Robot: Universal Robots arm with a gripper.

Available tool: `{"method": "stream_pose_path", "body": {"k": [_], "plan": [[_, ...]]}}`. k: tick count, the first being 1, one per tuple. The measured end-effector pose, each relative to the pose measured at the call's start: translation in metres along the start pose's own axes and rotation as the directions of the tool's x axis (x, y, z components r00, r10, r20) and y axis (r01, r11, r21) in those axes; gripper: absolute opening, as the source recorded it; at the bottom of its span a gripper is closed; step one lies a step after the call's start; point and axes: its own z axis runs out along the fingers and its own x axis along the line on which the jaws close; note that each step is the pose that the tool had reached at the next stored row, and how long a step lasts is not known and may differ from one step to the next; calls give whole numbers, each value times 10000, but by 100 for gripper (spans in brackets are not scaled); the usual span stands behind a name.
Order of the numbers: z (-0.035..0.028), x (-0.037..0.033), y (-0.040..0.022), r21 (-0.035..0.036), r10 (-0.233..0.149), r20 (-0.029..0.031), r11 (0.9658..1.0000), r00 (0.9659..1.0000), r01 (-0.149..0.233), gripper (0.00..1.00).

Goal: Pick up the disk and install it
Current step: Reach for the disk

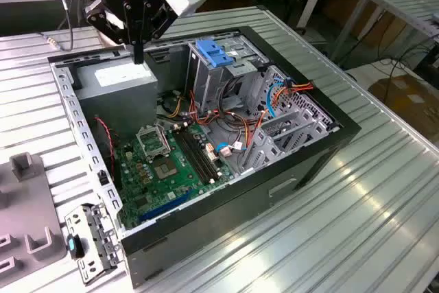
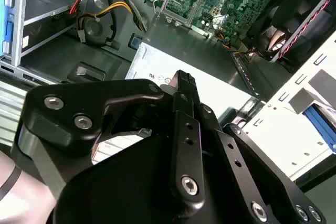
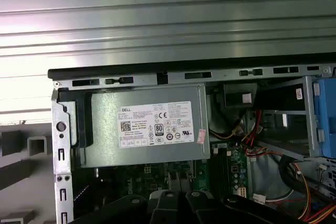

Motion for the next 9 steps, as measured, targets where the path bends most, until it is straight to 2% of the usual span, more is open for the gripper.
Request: {"method": "stream_pose_path", "body": {"k": [9], "plan": [[-4,138,-10,0,1,0,10000,10000,-1,11]]}}
